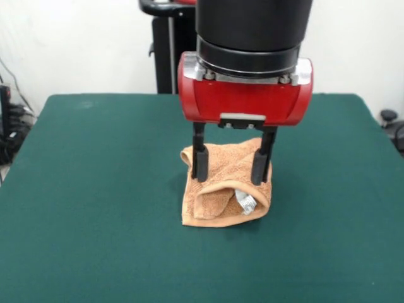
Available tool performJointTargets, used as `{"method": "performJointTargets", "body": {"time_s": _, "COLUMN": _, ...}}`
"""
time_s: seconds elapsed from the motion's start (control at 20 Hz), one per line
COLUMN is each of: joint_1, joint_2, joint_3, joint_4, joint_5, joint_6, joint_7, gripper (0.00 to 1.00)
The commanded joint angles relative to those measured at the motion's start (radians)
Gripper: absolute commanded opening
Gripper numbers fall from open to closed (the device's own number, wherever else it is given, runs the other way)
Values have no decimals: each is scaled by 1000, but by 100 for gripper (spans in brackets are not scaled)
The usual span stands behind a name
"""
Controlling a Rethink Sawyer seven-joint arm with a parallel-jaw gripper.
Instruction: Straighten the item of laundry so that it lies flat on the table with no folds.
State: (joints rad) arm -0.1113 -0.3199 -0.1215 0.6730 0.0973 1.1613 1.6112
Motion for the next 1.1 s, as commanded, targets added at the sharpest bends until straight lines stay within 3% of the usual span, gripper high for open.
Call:
{"method": "performJointTargets", "body": {"time_s": 0.05, "joint_1": -15, "joint_2": 30, "joint_3": 101, "joint_4": 42, "joint_5": -12, "joint_6": -30, "joint_7": -6, "gripper": 100}}
{"method": "performJointTargets", "body": {"time_s": 0.15, "joint_1": -24, "joint_2": 30, "joint_3": 106, "joint_4": 45, "joint_5": -18, "joint_6": -31, "joint_7": -38, "gripper": 100}}
{"method": "performJointTargets", "body": {"time_s": 0.55, "joint_1": -53, "joint_2": -27, "joint_3": 140, "joint_4": 209, "joint_5": -30, "joint_6": -163, "joint_7": -111, "gripper": 100}}
{"method": "performJointTargets", "body": {"time_s": 0.8, "joint_1": -41, "joint_2": -61, "joint_3": 117, "joint_4": 299, "joint_5": -84, "joint_6": -212, "joint_7": -135, "gripper": 100}}
{"method": "performJointTargets", "body": {"time_s": 1.1, "joint_1": -55, "joint_2": -125, "joint_3": 133, "joint_4": 481, "joint_5": -117, "joint_6": -316, "joint_7": -125, "gripper": 100}}
